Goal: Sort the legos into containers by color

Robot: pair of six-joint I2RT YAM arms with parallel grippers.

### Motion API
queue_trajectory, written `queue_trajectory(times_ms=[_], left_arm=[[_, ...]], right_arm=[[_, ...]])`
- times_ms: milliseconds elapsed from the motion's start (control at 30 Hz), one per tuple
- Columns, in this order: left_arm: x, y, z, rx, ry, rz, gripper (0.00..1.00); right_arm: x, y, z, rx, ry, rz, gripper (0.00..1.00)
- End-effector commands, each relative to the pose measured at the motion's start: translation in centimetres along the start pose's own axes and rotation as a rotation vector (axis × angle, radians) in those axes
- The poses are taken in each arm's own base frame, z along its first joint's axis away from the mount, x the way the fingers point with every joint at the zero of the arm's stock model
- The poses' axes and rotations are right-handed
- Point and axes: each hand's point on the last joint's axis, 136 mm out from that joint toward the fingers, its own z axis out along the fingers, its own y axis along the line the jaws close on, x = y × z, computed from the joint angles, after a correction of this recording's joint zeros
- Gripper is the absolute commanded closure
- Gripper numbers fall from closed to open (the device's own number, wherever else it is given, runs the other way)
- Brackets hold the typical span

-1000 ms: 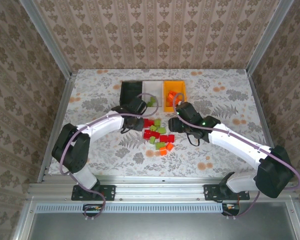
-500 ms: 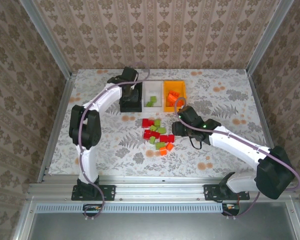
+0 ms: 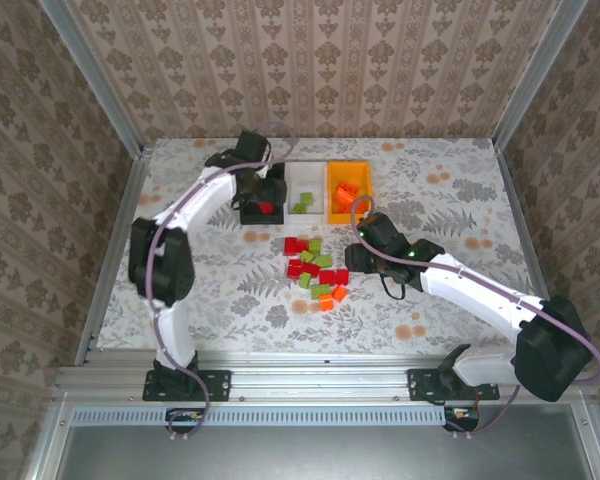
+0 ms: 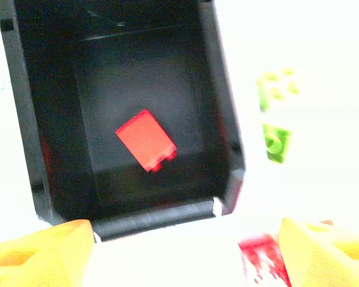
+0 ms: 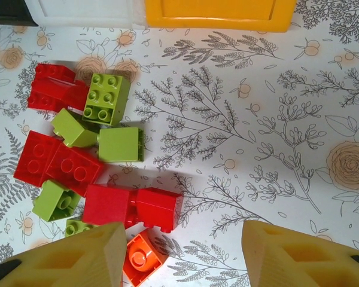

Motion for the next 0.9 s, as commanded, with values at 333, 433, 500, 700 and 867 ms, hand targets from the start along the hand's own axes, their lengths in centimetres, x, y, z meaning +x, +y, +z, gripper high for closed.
queue_trajectory(times_ms=[333, 433, 500, 700, 867], left_arm=[[14.6, -8.1, 0.7, 0.154, 0.115, -0.030, 0.24], [15.2, -8.0, 1.4, 0.149, 0.120, -0.038, 0.25], [15.5, -7.8, 1.9, 0.133, 0.134, -0.033, 0.27], [16.2, -8.0, 3.4, 0.144, 0.153, -0.017, 0.27], [16.6, -7.8, 4.6, 0.135, 0.169, -0.019, 0.30]], right_arm=[[1.8, -0.5, 0.7, -0.017, 0.010, 0.041, 0.45], [2.0, -0.4, 0.7, -0.021, 0.012, 0.043, 0.45], [2.0, -0.4, 0.6, -0.020, 0.013, 0.041, 0.45], [2.0, -0.7, 0.2, -0.013, 0.006, 0.040, 0.45], [2.0, -0.6, 0.1, -0.013, 0.006, 0.042, 0.45]])
